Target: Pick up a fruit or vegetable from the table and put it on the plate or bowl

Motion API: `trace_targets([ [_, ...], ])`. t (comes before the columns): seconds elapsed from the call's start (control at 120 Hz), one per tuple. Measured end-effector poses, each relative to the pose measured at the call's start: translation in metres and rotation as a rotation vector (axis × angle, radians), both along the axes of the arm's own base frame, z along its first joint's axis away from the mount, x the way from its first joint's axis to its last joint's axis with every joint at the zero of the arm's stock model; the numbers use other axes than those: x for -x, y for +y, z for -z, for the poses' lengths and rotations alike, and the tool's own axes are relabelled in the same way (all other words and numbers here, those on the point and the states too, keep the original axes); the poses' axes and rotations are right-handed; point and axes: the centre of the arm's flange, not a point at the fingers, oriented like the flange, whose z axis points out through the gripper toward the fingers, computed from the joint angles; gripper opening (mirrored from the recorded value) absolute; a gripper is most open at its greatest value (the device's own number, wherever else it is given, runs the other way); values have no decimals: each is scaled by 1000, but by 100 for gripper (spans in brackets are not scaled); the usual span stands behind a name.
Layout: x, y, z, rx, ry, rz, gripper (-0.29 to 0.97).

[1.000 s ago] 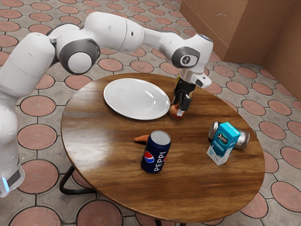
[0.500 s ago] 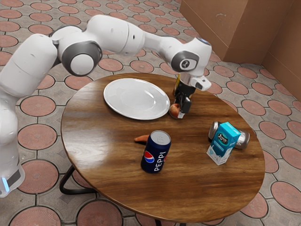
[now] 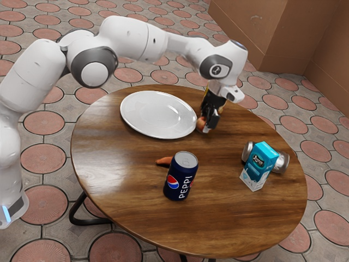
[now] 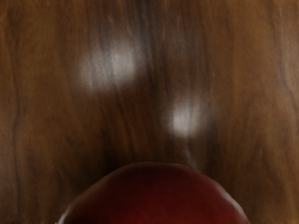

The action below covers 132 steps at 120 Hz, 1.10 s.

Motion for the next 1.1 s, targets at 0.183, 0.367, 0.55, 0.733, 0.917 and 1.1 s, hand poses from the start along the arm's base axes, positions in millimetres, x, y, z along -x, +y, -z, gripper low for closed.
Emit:
trace_targets([
  [0.183,0,-6,-13,-24,3,20,40],
  [0.367,13,-7,-55,-54,-14,25,41],
  [0.55,60,17,-60,-85,67,-28,40],
  [0.733,100,25,-56,-87,124,-65,40],
  [0.917,127,49,-31,-83,189,-136,40],
  [1.1,125,51,-16,-90,159,-154,40],
])
